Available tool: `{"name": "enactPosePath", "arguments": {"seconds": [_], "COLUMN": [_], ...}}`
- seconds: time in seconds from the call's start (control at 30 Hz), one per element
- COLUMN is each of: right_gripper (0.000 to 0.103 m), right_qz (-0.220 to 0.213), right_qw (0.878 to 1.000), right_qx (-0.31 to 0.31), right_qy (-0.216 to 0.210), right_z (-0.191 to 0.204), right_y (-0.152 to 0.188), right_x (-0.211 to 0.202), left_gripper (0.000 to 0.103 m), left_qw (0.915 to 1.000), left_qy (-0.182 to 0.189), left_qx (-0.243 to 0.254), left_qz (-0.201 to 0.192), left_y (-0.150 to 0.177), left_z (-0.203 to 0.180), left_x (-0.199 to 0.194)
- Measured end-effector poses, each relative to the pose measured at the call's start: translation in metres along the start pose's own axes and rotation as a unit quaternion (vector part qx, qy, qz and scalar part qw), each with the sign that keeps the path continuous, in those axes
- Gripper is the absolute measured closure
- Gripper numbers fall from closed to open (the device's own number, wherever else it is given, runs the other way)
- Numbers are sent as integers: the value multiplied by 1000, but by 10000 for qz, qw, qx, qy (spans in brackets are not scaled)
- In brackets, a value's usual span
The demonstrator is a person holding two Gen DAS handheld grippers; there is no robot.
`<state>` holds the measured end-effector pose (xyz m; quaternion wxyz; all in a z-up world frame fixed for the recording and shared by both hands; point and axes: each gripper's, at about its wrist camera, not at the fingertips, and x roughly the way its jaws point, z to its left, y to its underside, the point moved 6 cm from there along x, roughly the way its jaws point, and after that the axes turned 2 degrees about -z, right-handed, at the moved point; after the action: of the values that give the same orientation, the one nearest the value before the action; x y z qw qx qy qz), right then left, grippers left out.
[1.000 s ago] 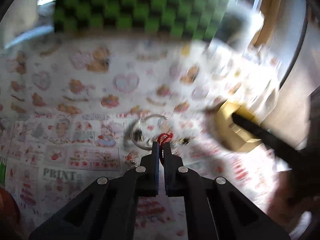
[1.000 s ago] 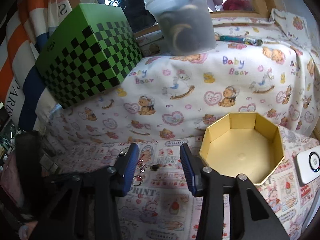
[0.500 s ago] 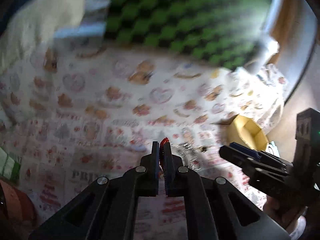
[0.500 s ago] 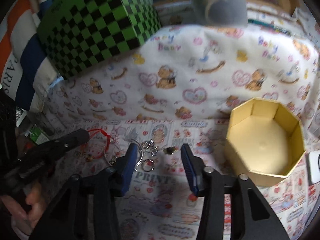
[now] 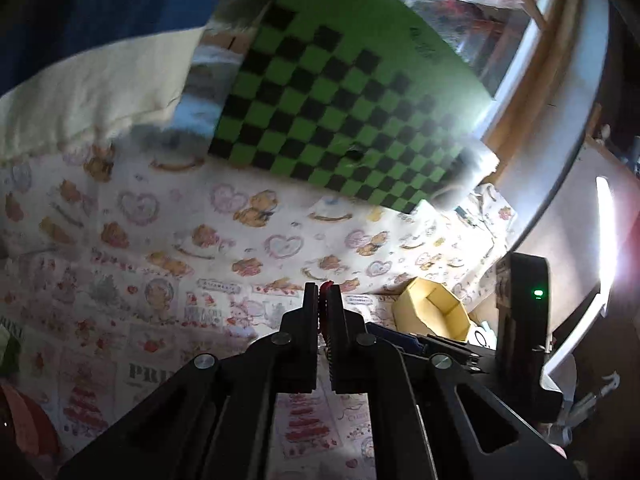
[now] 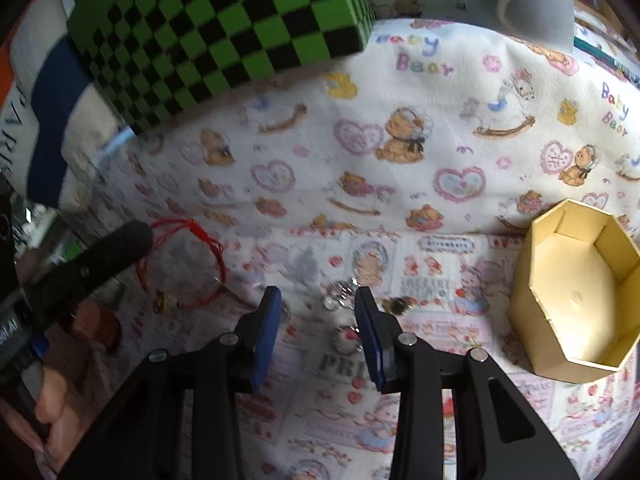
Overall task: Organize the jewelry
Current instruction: 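Lift the red string bracelet off the pile with the left tool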
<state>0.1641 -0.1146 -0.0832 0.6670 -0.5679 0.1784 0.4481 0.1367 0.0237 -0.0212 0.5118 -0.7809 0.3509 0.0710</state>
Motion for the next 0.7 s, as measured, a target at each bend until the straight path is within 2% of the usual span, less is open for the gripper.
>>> {"name": "enactPosePath", "arguments": {"seconds": [0.13, 0.27, 0.37, 0.43, 0.5, 0.57, 0.7], "right_gripper": [64, 63, 60, 59, 56, 56, 52], "right_qz": [-59, -131, -191, -289, -362, -322, -209], "right_qw": [9999, 9999, 9997, 9994, 9992, 9992, 9989], "right_qx": [-84, 85, 100, -20, -85, -189, -398], "right_qy": [58, 56, 119, 201, 153, 116, 96], "right_z": [-17, -32, -36, -35, -31, -23, -1], "right_y": [6, 3, 4, 4, 4, 7, 12], "right_x": [-11, -18, -20, -22, -23, -19, -3], "left_gripper": [100, 100, 100, 100, 100, 100, 100], "left_qw": [9975, 9921, 9924, 9921, 9883, 9854, 9862], "left_qy": [-282, -1023, -1043, -985, -1323, -1541, -1487], "left_qx": [-154, 13, 16, 282, 633, 722, 582], "left_qz": [634, 721, 651, 728, 412, 80, -439], "left_y": [14, 28, 23, 20, 15, 8, -4], "left_z": [4, 15, 13, -1, -13, -13, -5], "left_x": [23, 34, 19, 7, -3, -13, -34]}}
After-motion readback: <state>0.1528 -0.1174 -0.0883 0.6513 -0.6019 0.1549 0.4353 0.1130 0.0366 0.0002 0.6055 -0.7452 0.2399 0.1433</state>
